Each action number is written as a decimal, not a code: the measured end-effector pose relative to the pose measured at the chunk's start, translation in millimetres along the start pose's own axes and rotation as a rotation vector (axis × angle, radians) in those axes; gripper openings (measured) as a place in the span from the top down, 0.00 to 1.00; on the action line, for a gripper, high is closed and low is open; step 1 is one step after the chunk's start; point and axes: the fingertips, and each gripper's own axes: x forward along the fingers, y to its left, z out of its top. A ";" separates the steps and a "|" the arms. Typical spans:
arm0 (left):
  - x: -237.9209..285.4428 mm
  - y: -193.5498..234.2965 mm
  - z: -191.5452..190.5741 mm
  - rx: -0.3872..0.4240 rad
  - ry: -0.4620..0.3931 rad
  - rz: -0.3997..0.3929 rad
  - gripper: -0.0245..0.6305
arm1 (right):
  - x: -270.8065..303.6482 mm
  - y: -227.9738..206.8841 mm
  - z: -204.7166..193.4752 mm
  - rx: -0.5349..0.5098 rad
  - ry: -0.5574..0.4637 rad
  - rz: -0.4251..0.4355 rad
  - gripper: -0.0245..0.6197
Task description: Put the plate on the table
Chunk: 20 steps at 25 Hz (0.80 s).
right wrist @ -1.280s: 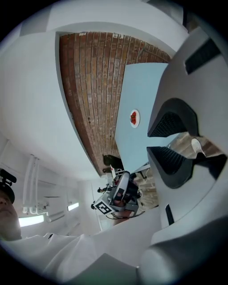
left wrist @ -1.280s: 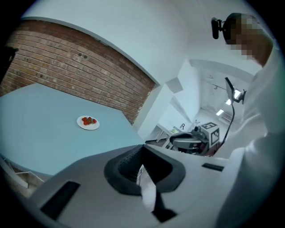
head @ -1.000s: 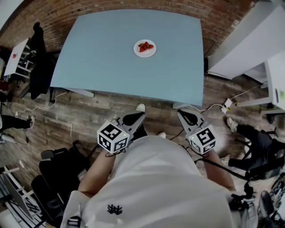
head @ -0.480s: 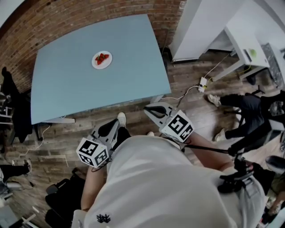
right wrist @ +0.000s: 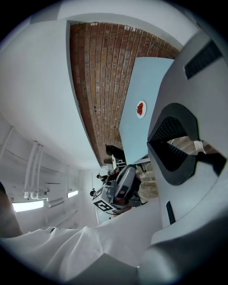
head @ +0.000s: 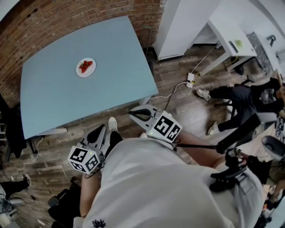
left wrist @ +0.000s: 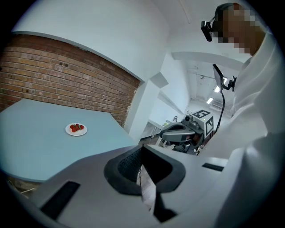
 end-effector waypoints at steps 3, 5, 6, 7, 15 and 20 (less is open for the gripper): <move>1.4 1.8 4.2 -0.003 0.011 0.006 0.96 | 1.2 -2.3 0.8 0.002 -0.002 0.001 0.95; 2.7 3.7 5.9 0.000 0.014 0.008 0.96 | 1.8 -4.4 2.1 0.004 -0.004 0.001 0.95; 3.6 5.0 5.7 0.001 0.015 0.008 0.96 | 1.8 -5.5 2.1 0.004 -0.004 0.000 0.95; 4.7 6.2 4.8 0.002 0.015 0.006 0.96 | 1.8 -6.5 1.6 0.005 -0.003 -0.001 0.95; 4.3 7.9 6.4 -0.011 0.041 0.016 0.96 | 7.1 -5.8 3.5 0.002 -0.002 0.008 0.95; 1.8 11.6 1.5 -0.017 0.036 0.018 0.96 | 8.9 -3.8 5.4 0.001 -0.002 0.015 0.95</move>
